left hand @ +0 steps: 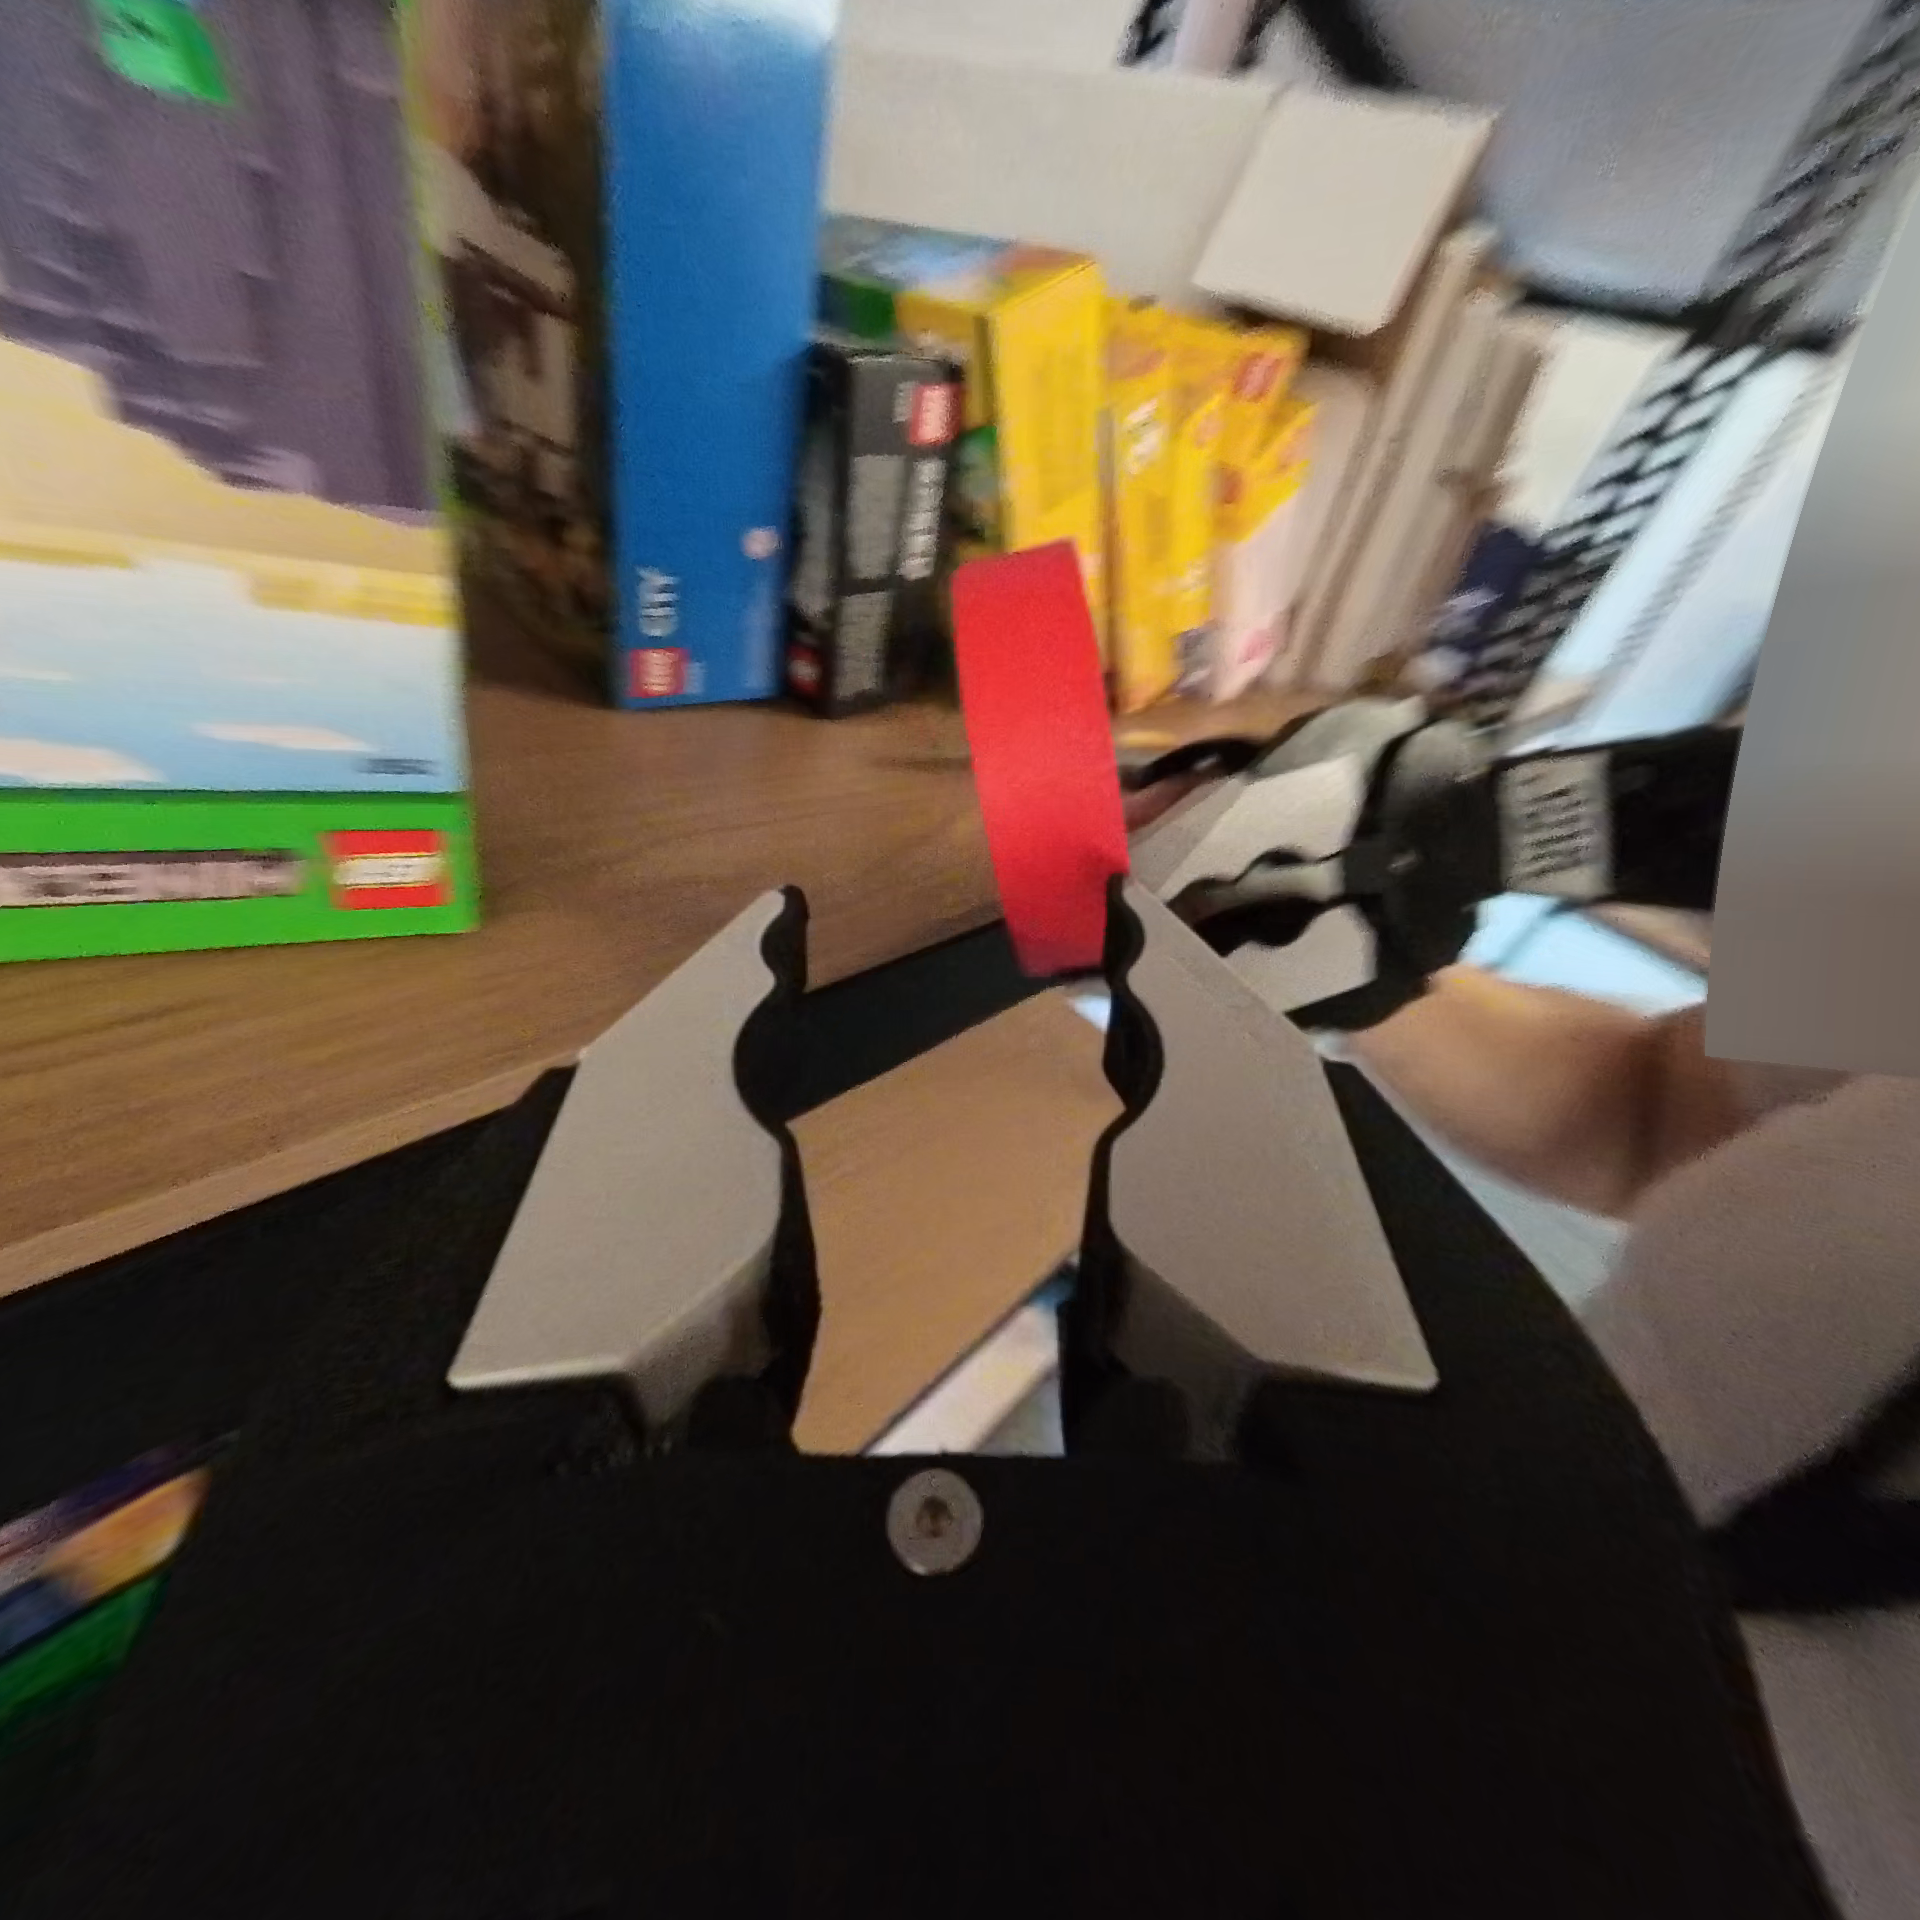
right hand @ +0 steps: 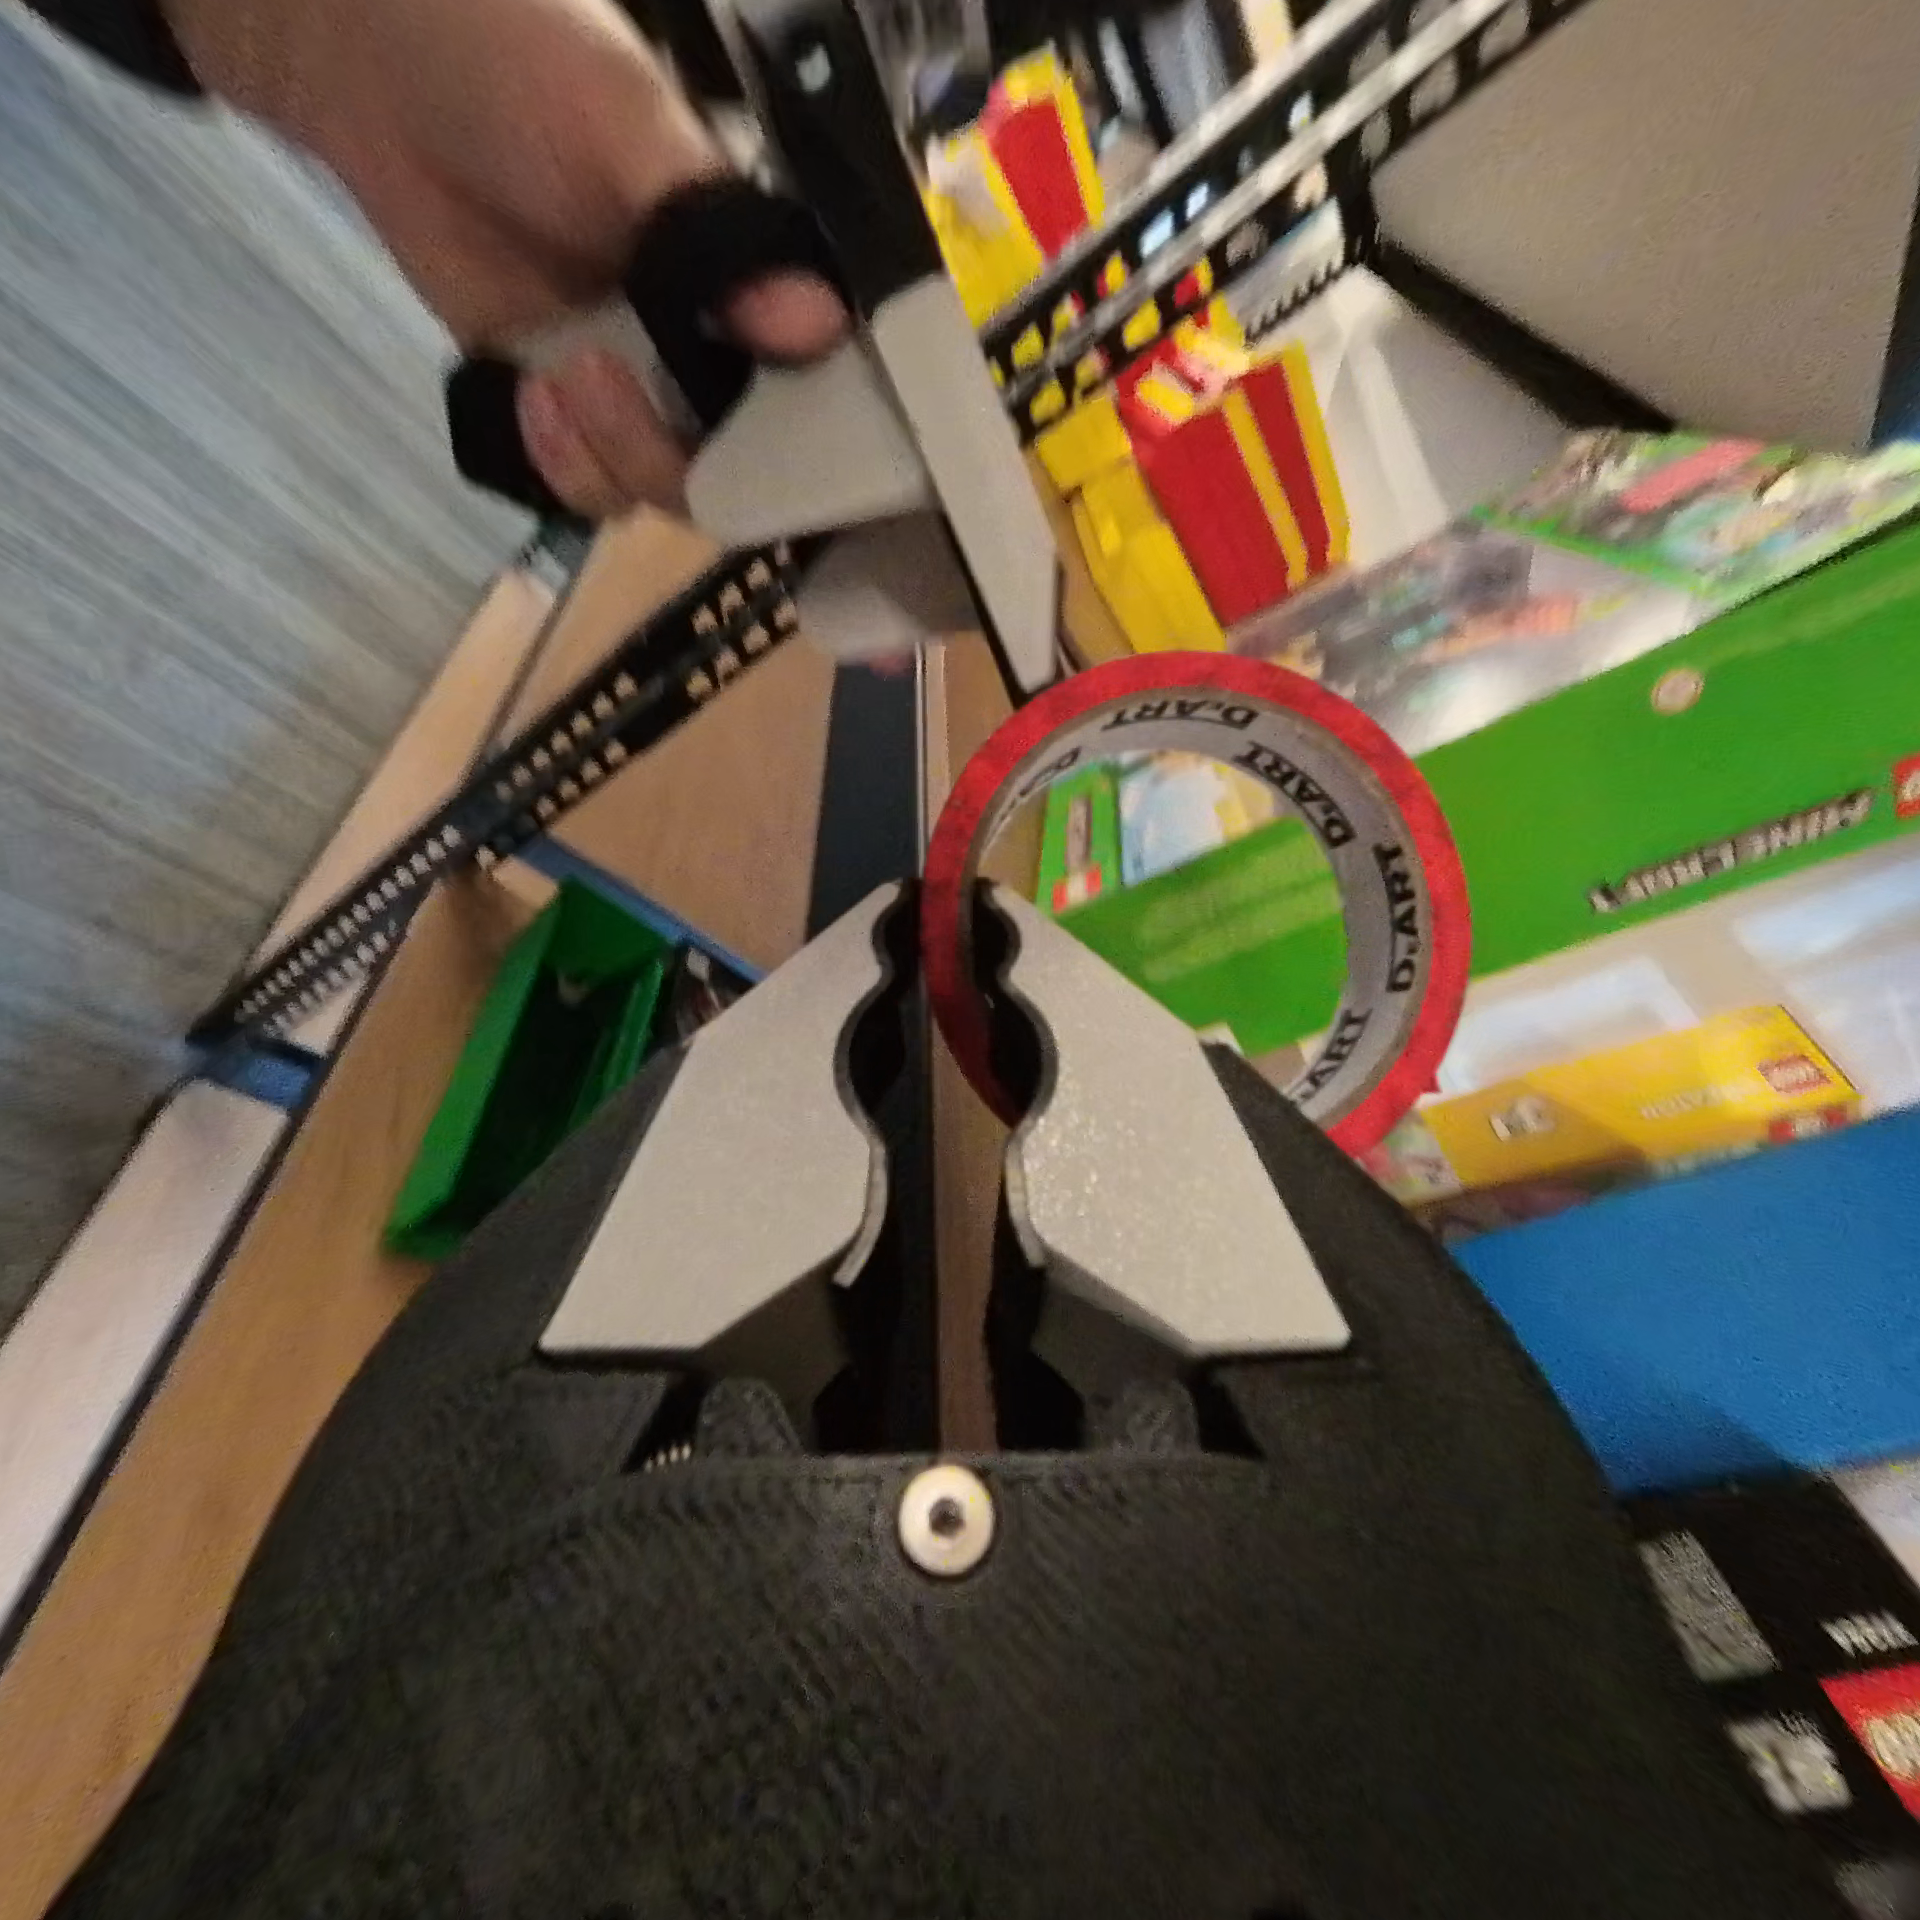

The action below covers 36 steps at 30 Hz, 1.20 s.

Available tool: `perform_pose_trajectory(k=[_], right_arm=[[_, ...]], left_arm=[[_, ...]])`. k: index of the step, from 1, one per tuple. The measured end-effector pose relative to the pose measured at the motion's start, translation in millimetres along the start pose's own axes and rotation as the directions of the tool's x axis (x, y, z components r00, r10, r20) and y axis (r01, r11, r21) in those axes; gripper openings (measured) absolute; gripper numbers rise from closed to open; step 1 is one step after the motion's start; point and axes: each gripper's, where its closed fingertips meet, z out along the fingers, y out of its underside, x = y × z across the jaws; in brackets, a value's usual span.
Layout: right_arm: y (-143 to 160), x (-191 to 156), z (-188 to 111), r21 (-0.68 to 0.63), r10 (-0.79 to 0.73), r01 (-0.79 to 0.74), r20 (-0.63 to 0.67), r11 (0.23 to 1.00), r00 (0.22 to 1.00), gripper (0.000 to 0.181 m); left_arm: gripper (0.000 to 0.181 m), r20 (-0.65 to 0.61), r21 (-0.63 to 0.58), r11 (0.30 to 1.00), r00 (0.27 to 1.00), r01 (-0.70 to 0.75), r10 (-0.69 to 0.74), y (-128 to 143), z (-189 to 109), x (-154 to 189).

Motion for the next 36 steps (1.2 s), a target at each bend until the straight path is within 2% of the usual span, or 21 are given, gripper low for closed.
perform_pose_trajectory(k=[2, 4, 8, 11, 12, 15, 16, 18, 19, 20, 21, 22, 23, 24, 25, 26, 28, 30, 33, 34, 36], right_arm=[[-15, -1, 3, 0.06, 0.066, -0.066, -0.005, 0.996, 0.998, 0.009], [-26, -2, 7, 0.095, 0.077, -0.077, -0.002, 0.993, 0.997, 0.009], [-50, -25, 19, 0.097, -0.099, 0.092, 0.064, 0.991, 0.993, 0.009], [-63, -45, 36, 0.07, -0.206, 0.198, 0.13, 0.978, 0.97, 0.009], [-67, -48, 43, 0.06, -0.231, 0.225, 0.133, 0.973, 0.964, 0.01], [-71, -48, 72, -0.024, -0.197, 0.201, 0.113, 0.979, 0.974, 0.011], [-78, -49, 83, -0.02, -0.147, 0.149, 0.102, 0.989, 0.984, 0.014], [-99, -47, 105, 0.044, 0.055, -0.059, 0.091, 0.997, 0.994, 0.034], [-110, -46, 113, 0.092, 0.199, -0.21, 0.117, 0.973, 0.973, 0.042], [-124, -43, 118, 0.159, 0.377, -0.406, 0.181, 0.9, 0.908, 0.05], [-140, -37, 120, 0.226, 0.55, -0.611, 0.282, 0.759, 0.786, 0.053], [-152, -22, 122, 0.276, 0.693, -0.786, 0.37, 0.553, 0.618, 0.05], [-157, -6, 129, 0.294, 0.792, -0.899, 0.435, 0.324, 0.428, 0.044], [-158, 3, 137, 0.269, 0.832, -0.953, 0.49, 0.142, 0.262, 0.045], [-163, 5, 144, 0.236, 0.825, -0.971, 0.542, 0.032, 0.159, 0.048], [-167, 6, 153, 0.216, 0.825, -0.976, 0.557, -0.031, 0.098, 0.048], [-180, 5, 167, 0.198, 0.824, -0.979, 0.562, -0.052, 0.07, 0.047], [-187, 1, 178, 0.182, 0.851, -0.983, 0.519, -0.013, 0.085, 0.017], [-194, -4, 179, 0.165, 0.872, -0.986, 0.477, 0.037, 0.112, 0.011], [-192, -8, 178, 0.155, 0.889, -0.985, 0.439, 0.071, 0.134, 0.01], [-186, -8, 172, 0.157, 0.918, -0.976, 0.343, 0.152, 0.198, 0.008]], left_arm=[[0.054, -0.193, 0.036, 0.991, 0.974, 0.126, -0.117, -10, -3, 20], [0.05, -0.364, 0.039, 0.975, 0.912, 0.218, -0.189, -21, -17, 31], [0.051, -0.522, -0.004, 0.959, 0.818, 0.283, -0.243, -30, -47, 33], [0.04, -0.689, -0.115, 0.946, 0.662, 0.302, -0.295, -28, -75, 50], [0.024, -0.711, -0.145, 0.945, 0.633, 0.293, -0.306, -25, -81, 50], [0.021, -0.733, -0.149, 0.936, 0.6, 0.32, -0.321, -27, -102, 34], [0.02, -0.741, -0.126, 0.938, 0.598, 0.323, -0.306, -29, -113, 29], [0.018, -0.74, -0.039, 0.959, 0.637, 0.282, -0.218, -33, -136, 22], [0.018, -0.712, 0.003, 0.971, 0.682, 0.238, -0.165, -34, -146, 16], [0.017, -0.668, 0.047, 0.983, 0.737, 0.179, -0.103, -34, -154, 8], [0.017, -0.605, 0.102, 0.99, 0.796, 0.101, -0.018, -34, -160, 0], [0.017, -0.529, 0.162, 0.987, 0.844, 0.004, 0.084, -35, -166, -7], [0.016, -0.456, 0.21, 0.972, 0.87, -0.101, 0.189, -35, -171, -13], [0.016, -0.388, 0.237, 0.951, 0.878, -0.198, 0.279, -34, -176, -16], [0.014, -0.326, 0.244, 0.929, 0.879, -0.278, 0.348, -33, -178, -20], [0.013, -0.287, 0.245, 0.907, 0.868, -0.342, 0.405, -31, -181, -21], [0.01, -0.26, 0.269, 0.865, 0.833, -0.424, 0.489, -27, -187, -19], [0.009, -0.246, 0.285, 0.838, 0.81, -0.465, 0.533, -22, -189, -16], [0.009, -0.235, 0.331, 0.844, 0.829, -0.422, 0.507, -23, -192, -14], [0.011, -0.244, 0.33, 0.854, 0.838, -0.401, 0.488, -22, -192, -13], [0.032, -0.232, 0.331, 0.85, 0.838, -0.409, 0.493, -23, -199, -13]])
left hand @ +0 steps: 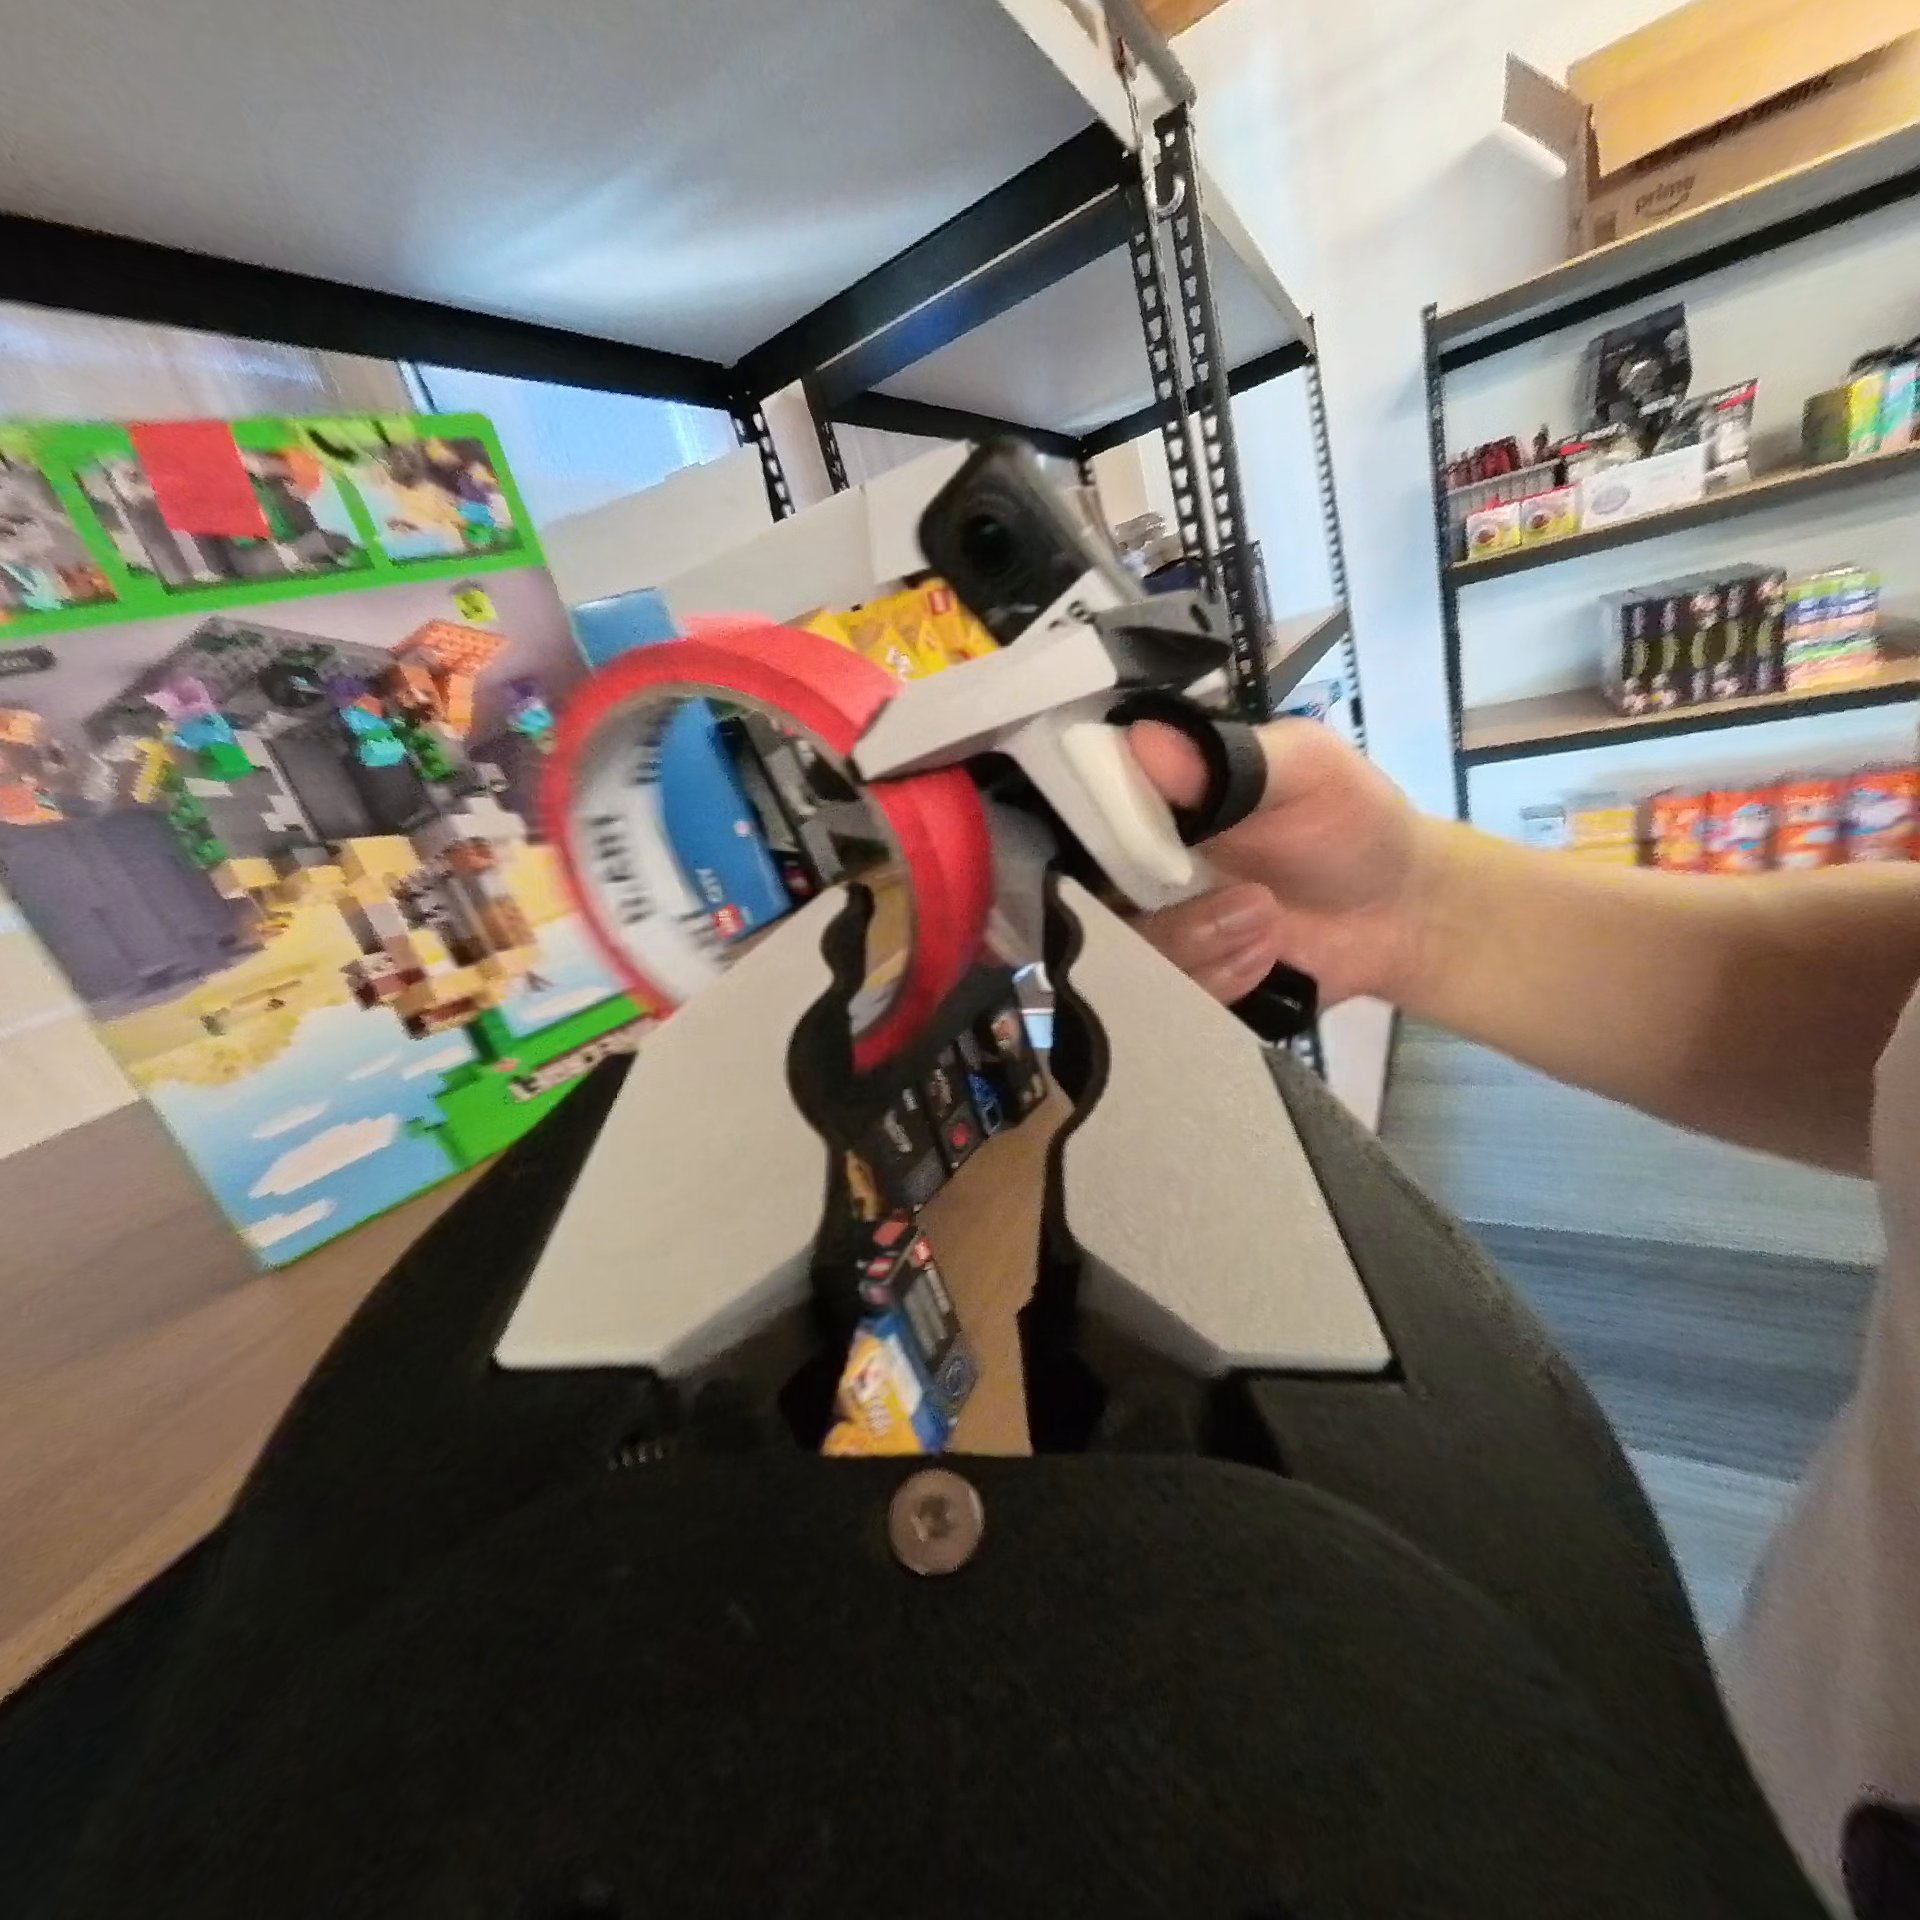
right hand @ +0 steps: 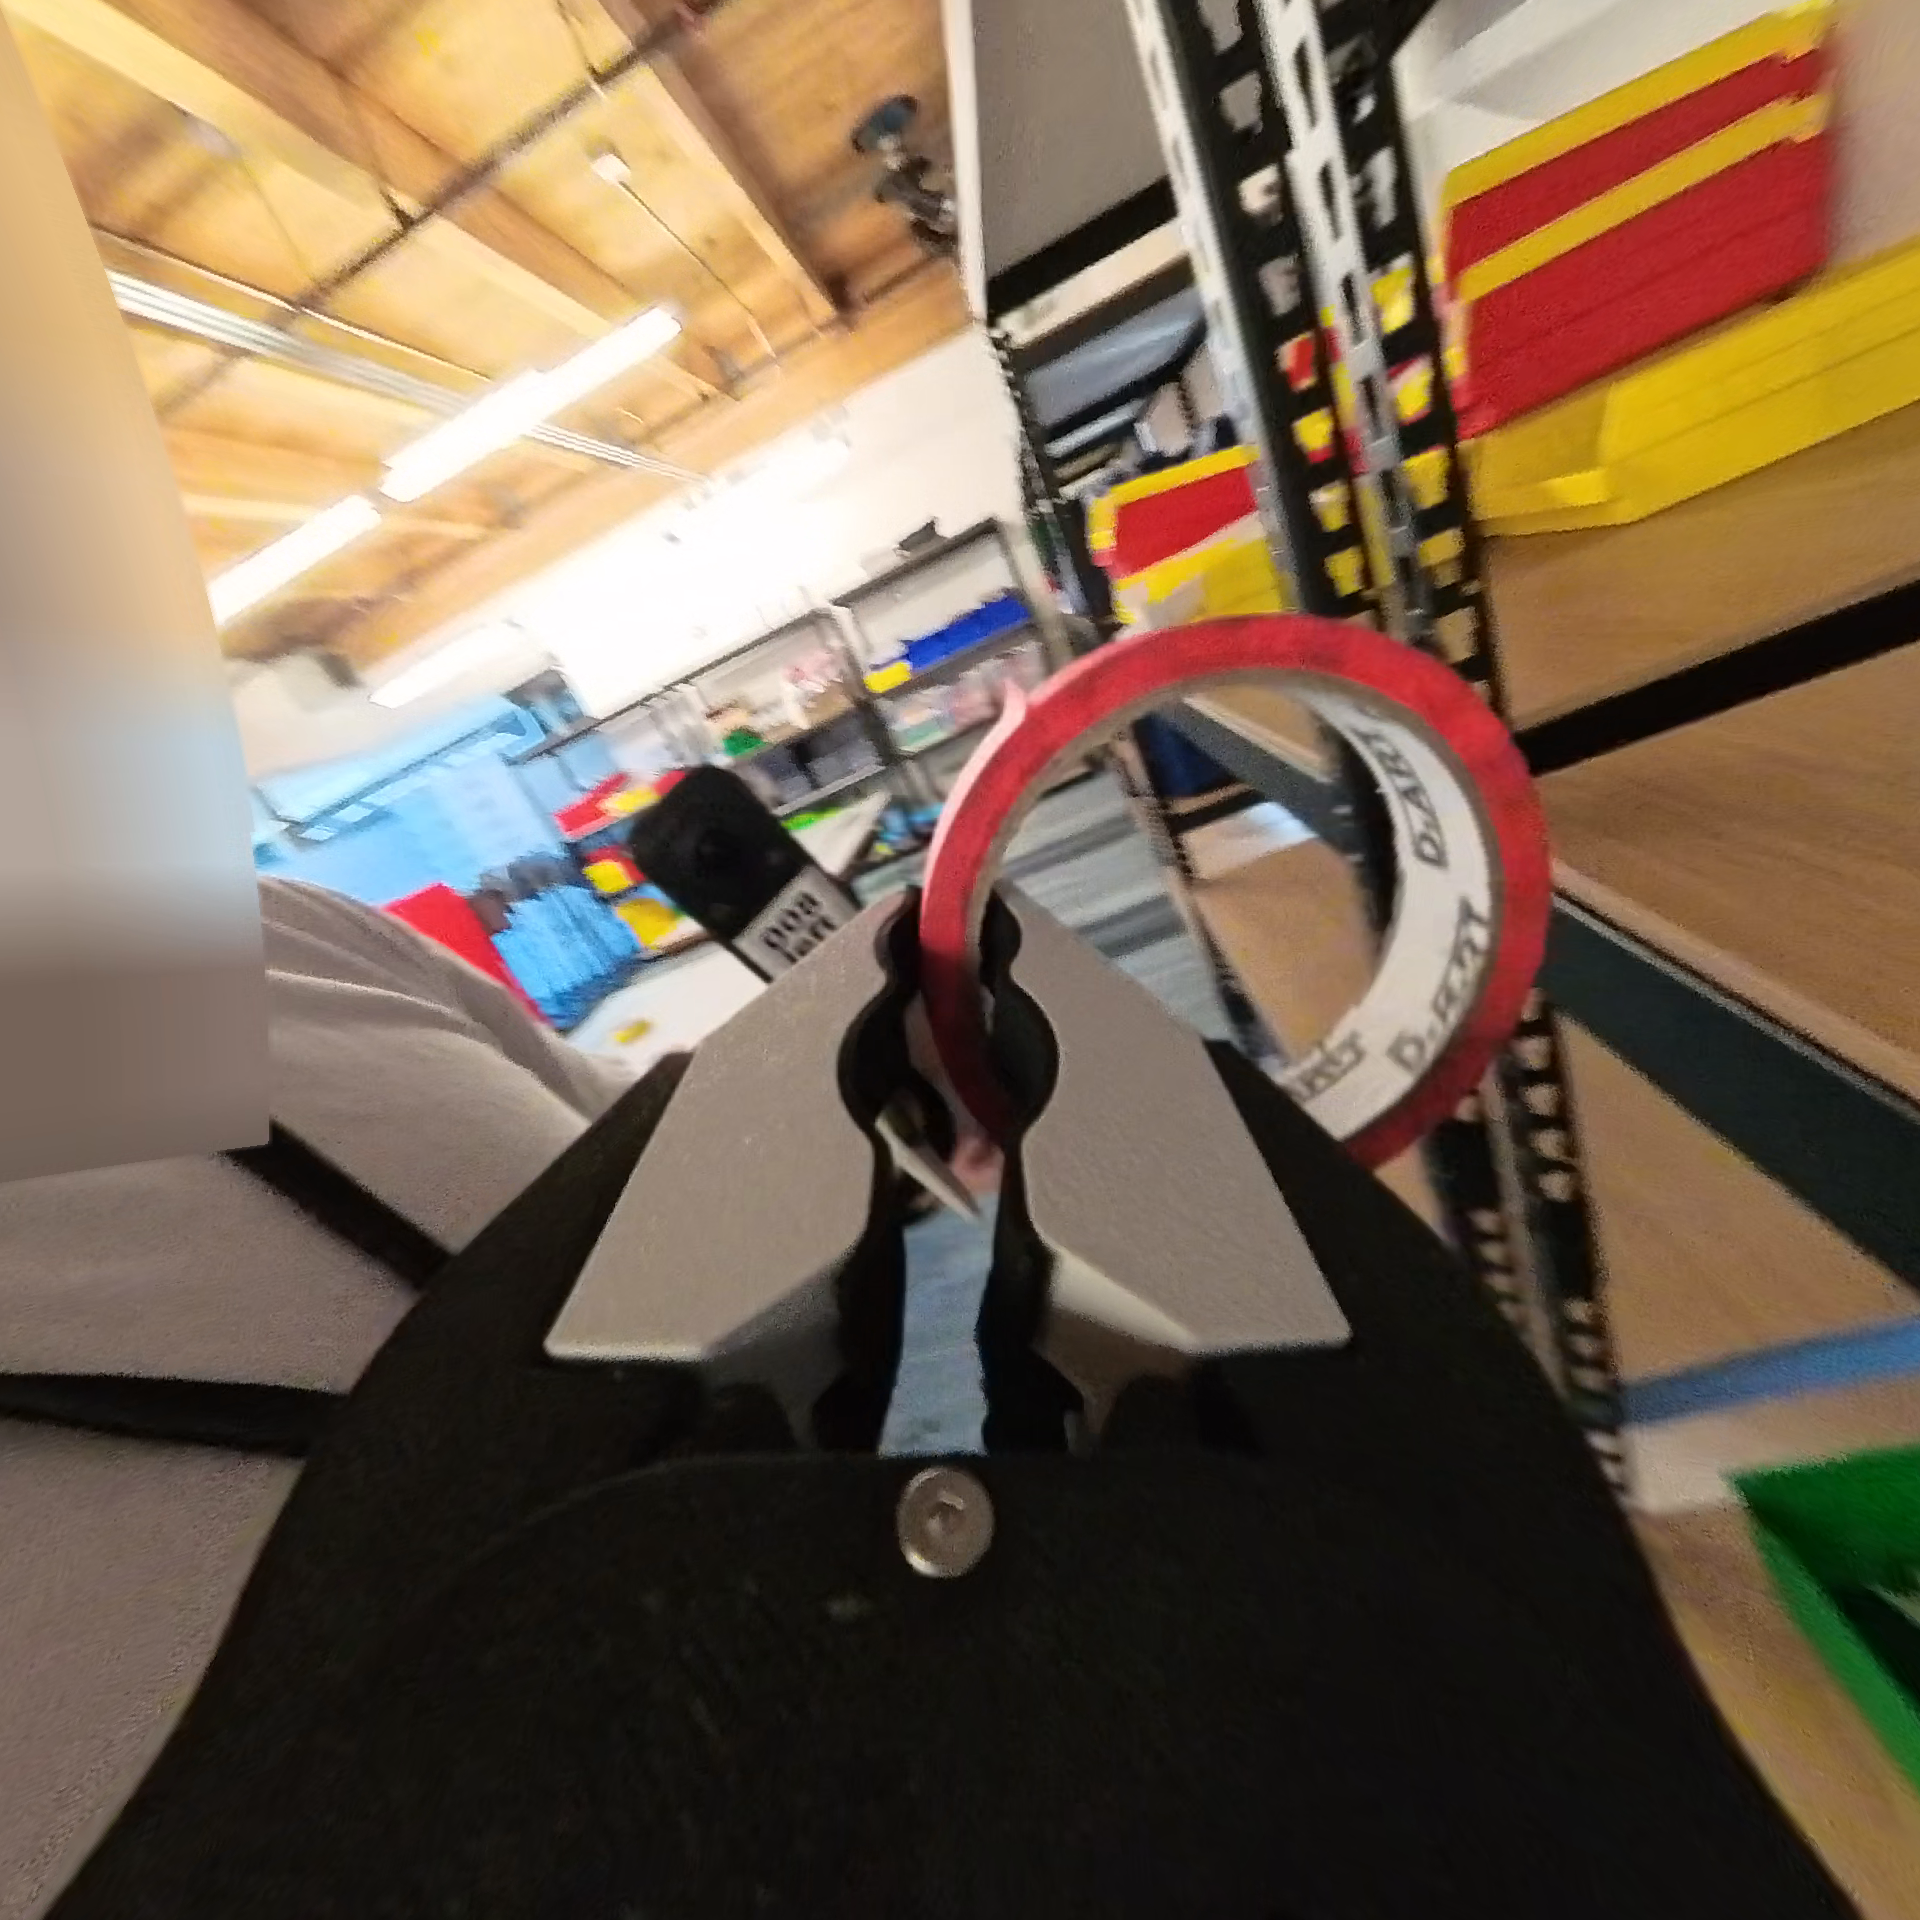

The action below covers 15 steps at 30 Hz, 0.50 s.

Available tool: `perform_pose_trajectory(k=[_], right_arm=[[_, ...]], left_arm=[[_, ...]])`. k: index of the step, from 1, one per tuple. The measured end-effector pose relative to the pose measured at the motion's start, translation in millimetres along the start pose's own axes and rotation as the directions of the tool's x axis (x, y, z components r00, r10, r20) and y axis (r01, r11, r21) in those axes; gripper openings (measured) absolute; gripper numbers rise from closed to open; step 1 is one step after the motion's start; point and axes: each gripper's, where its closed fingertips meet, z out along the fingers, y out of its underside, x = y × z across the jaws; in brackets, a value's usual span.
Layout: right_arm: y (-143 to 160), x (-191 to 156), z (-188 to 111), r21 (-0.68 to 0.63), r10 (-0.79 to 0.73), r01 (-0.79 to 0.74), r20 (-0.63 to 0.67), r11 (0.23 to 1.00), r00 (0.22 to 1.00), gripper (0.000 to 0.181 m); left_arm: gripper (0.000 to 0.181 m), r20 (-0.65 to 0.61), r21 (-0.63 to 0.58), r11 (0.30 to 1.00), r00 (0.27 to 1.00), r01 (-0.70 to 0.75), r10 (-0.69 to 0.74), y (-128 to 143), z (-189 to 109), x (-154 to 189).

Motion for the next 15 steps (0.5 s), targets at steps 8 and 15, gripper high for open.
perform_pose_trajectory(k=[8, 15], right_arm=[[-12, -6, -49, -0.284, -0.395, 0.322, -0.257, 0.903, 0.882, 0.008], [-8, -37, -76, -0.438, -0.488, 0.37, -0.196, 0.82, 0.85, 0.009]], left_arm=[[0.041, -0.02, -0.167, 0.986, 1.0, -0.018, 0.015, -50, -4, -23], [0.03, -0.14, -0.188, 0.978, 0.988, -0.087, 0.061, -81, 35, -2]])
